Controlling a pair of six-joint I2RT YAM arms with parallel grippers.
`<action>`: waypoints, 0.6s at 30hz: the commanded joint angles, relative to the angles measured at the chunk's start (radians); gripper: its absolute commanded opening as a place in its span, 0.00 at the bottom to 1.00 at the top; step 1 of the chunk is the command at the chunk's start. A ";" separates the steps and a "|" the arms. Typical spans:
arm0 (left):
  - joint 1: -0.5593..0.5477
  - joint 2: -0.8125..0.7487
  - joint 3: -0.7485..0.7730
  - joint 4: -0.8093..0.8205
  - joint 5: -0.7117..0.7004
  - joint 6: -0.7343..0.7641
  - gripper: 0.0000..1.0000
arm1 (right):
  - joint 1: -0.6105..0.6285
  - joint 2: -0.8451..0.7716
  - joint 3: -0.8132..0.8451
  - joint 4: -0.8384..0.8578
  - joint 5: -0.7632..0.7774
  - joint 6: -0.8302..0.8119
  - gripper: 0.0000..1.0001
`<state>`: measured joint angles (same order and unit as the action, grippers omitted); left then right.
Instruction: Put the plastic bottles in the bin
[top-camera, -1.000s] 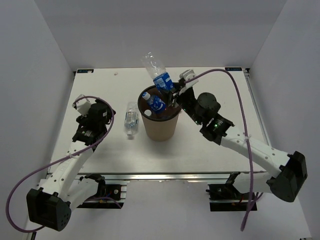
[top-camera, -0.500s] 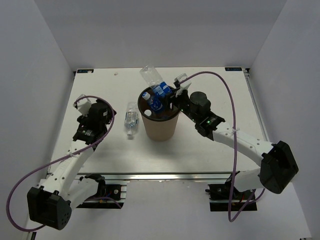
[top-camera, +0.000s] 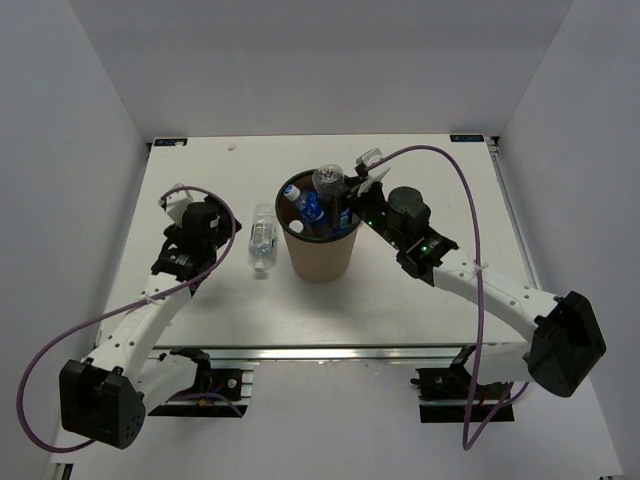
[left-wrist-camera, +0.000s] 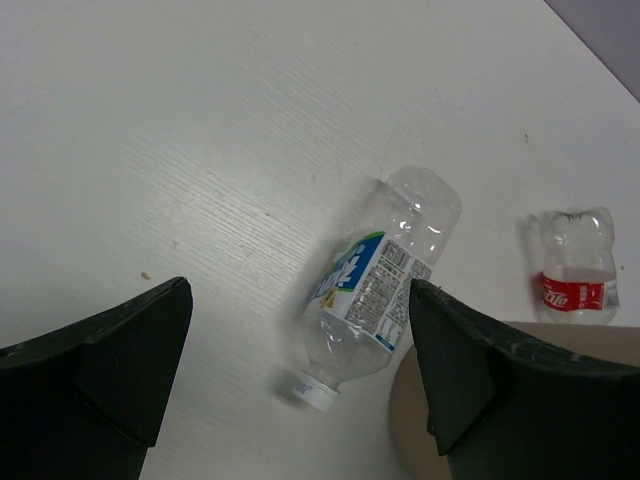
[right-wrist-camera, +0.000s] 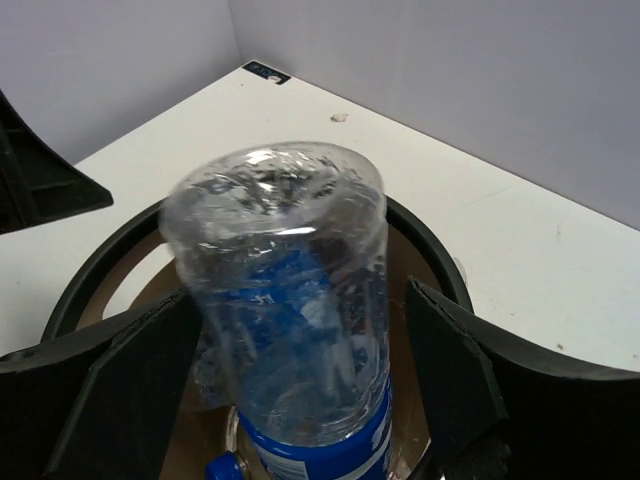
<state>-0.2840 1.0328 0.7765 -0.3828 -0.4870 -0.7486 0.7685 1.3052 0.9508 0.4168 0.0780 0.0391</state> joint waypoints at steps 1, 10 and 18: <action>0.003 0.004 -0.005 0.091 0.105 0.077 0.98 | -0.001 -0.053 -0.014 0.037 0.012 -0.002 0.86; 0.003 0.176 -0.010 0.274 0.323 0.173 0.98 | -0.002 -0.256 -0.010 -0.032 0.158 -0.013 0.89; 0.017 0.475 0.130 0.375 0.416 0.299 0.98 | -0.003 -0.496 -0.136 -0.098 0.200 0.019 0.89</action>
<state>-0.2821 1.4429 0.8257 -0.0822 -0.1596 -0.5381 0.7670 0.8623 0.8528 0.3473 0.2314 0.0387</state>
